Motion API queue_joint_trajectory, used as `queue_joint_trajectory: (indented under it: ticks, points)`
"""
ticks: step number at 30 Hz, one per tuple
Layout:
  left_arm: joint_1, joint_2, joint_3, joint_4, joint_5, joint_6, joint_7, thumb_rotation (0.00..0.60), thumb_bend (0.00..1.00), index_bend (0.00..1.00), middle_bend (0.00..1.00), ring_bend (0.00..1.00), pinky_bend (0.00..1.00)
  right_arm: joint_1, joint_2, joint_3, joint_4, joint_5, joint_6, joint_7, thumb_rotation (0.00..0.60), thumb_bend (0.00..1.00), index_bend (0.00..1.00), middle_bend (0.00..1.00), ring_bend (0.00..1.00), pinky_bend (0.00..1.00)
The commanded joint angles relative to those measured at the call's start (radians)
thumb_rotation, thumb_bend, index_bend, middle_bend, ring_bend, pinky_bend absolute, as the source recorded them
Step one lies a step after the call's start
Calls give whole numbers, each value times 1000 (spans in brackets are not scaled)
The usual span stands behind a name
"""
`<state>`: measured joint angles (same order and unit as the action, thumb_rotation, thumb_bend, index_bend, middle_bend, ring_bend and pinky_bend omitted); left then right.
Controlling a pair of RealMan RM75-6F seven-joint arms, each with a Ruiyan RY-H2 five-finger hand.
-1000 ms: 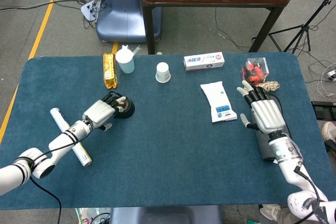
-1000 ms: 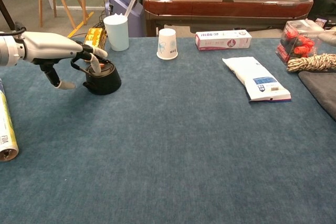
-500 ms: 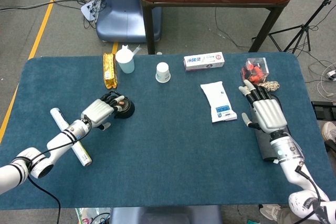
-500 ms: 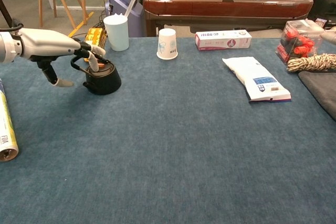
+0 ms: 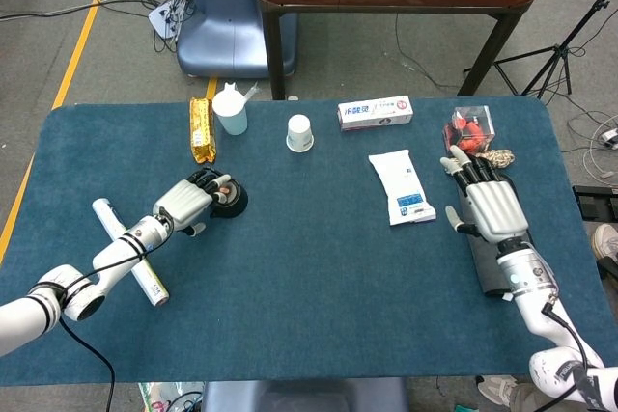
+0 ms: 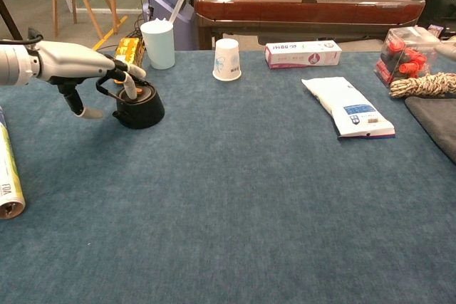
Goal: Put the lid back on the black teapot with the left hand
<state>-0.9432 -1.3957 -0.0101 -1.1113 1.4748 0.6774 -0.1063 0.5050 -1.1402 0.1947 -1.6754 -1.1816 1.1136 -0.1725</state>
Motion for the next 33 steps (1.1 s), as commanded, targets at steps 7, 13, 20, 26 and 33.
queue_joint_trajectory:
  ticks: [7,13,20,26,33]
  points:
    - [-5,-13,17,41,39,8,-72,600,322,252,0,0,0,15,-10,8,9,19,-16,-15,600,435,29,0,0,0]
    - [11,57,14,-54,29,35,-19,600,322,252,0,0,0,8,-15,2,25,-2,-15,22,600,435,29,0,0,0]
    - [47,169,-8,-257,-50,64,123,600,322,247,0,0,0,-3,-9,-15,49,-49,-21,79,600,435,29,0,0,0]
    - [122,294,-27,-491,-137,174,263,600,323,240,0,0,0,-25,12,-34,52,-95,-7,128,600,435,29,0,0,0]
    - [266,381,-1,-668,-134,382,340,600,323,240,0,0,0,-81,52,-71,11,-182,64,176,600,436,29,0,0,0]
